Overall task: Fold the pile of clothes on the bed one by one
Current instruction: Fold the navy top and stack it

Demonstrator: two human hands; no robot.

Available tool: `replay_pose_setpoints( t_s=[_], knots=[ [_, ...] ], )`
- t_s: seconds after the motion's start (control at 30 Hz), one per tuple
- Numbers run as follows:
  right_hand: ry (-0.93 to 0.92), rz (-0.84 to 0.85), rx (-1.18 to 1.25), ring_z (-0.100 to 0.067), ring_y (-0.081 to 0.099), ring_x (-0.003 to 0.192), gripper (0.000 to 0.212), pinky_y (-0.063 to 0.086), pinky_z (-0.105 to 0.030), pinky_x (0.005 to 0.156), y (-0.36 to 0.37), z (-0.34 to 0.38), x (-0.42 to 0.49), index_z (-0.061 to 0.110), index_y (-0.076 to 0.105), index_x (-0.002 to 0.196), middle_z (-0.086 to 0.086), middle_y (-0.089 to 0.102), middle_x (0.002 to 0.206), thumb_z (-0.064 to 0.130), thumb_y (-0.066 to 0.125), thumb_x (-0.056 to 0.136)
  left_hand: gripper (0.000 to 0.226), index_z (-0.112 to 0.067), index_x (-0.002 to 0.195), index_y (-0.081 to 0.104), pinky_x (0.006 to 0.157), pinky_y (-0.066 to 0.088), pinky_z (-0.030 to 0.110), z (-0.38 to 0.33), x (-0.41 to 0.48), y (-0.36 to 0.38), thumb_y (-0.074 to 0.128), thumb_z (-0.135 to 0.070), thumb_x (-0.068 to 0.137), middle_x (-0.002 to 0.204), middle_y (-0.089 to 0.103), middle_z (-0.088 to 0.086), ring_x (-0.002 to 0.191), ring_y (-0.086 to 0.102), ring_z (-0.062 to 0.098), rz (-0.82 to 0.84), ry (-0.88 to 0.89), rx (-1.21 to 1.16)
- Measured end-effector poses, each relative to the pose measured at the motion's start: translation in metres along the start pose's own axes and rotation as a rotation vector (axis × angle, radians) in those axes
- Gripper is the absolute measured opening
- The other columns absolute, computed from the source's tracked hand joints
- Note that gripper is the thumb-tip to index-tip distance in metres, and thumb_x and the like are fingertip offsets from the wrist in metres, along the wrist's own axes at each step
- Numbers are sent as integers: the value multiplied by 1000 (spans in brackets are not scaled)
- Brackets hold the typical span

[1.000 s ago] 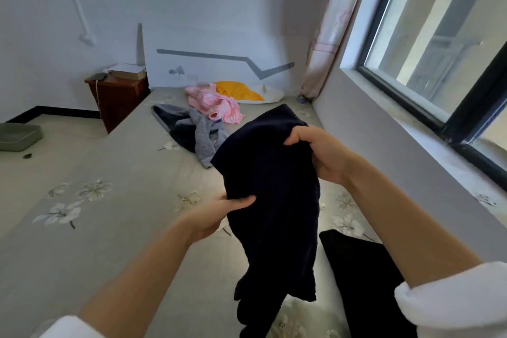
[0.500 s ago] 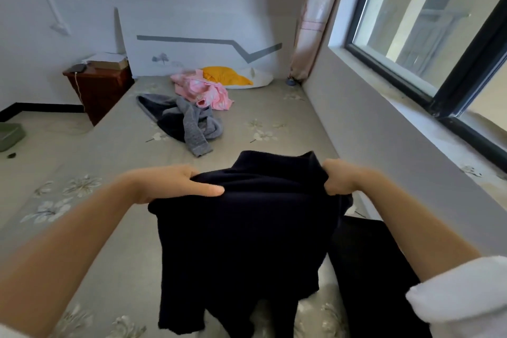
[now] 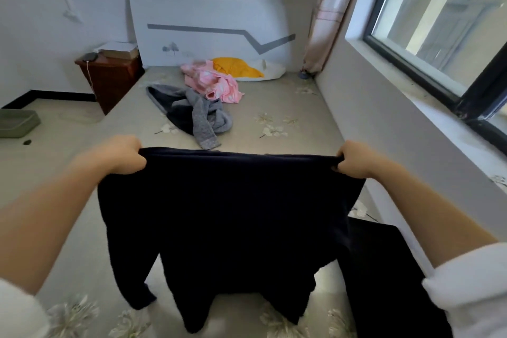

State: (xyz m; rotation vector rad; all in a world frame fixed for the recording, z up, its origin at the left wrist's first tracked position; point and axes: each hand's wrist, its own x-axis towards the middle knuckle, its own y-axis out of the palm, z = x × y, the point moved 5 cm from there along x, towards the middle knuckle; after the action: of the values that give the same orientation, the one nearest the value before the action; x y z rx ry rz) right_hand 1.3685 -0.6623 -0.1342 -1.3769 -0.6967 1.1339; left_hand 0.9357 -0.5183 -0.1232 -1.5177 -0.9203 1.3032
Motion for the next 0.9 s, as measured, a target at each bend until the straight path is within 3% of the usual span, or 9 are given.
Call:
replay_pose_setpoints(
  t_s=[0.13,0.2,0.33,0.4,0.47,0.57,0.7,0.8,0.9],
  knots=[
    [106,-385,-197,-36,51,103,21,42,-39,76,-4,5,21,4,61,101,-18,53,110,12,52,83,25,-7,98,60,73,47,37,12,27,3,52,-28,89,95,48,15,89,55,37,-319,-191,48],
    [177,-390,-130,-38,53,97,24,43,-39,73,-5,7,35,5,59,105,-19,56,107,12,46,86,32,-7,107,58,73,46,40,18,40,9,44,-32,93,105,52,21,92,56,41,-299,-291,-135],
    [450,-82,1001,-29,63,49,34,46,-25,40,-1,21,67,-8,54,110,-19,67,62,6,29,93,27,-8,112,47,42,52,27,-11,66,16,25,-19,102,80,60,17,63,58,28,-62,-276,-1236],
    [420,-191,1336,-24,63,57,35,49,-26,46,-10,33,79,2,57,110,-13,66,69,4,26,94,29,-19,124,44,58,56,34,-27,78,1,23,-19,103,101,63,10,79,64,24,-153,-162,-1518],
    [278,-452,1237,-22,58,76,34,45,-29,62,-26,34,80,13,61,101,-5,61,83,2,30,89,26,-34,119,45,79,53,38,-32,81,-16,31,-24,100,113,59,-2,97,62,18,-351,-46,-1633],
    [79,-675,984,-19,55,89,41,45,-27,75,-31,31,63,15,59,111,-3,61,102,1,33,83,28,-45,107,48,82,51,25,-29,73,-22,46,-45,79,114,57,-11,103,58,9,-497,102,-1733],
    [-10,-676,797,-5,47,87,52,34,2,67,6,24,39,15,51,131,6,55,108,-4,36,85,37,-20,130,42,88,44,8,-12,61,25,38,-5,96,118,51,-15,99,58,-8,-643,288,-1519],
    [56,-561,702,-21,53,105,54,37,-20,82,58,14,27,18,47,136,-9,57,123,-6,39,88,42,-12,131,40,92,41,9,5,53,90,33,10,96,126,48,-7,106,56,-9,-543,256,-1475],
    [66,-435,557,-39,52,109,59,42,-39,87,119,14,11,17,49,135,-21,56,122,-9,45,82,53,-13,140,35,99,38,24,32,38,168,39,11,93,131,48,3,119,50,15,-479,141,-1211]
  ],
)
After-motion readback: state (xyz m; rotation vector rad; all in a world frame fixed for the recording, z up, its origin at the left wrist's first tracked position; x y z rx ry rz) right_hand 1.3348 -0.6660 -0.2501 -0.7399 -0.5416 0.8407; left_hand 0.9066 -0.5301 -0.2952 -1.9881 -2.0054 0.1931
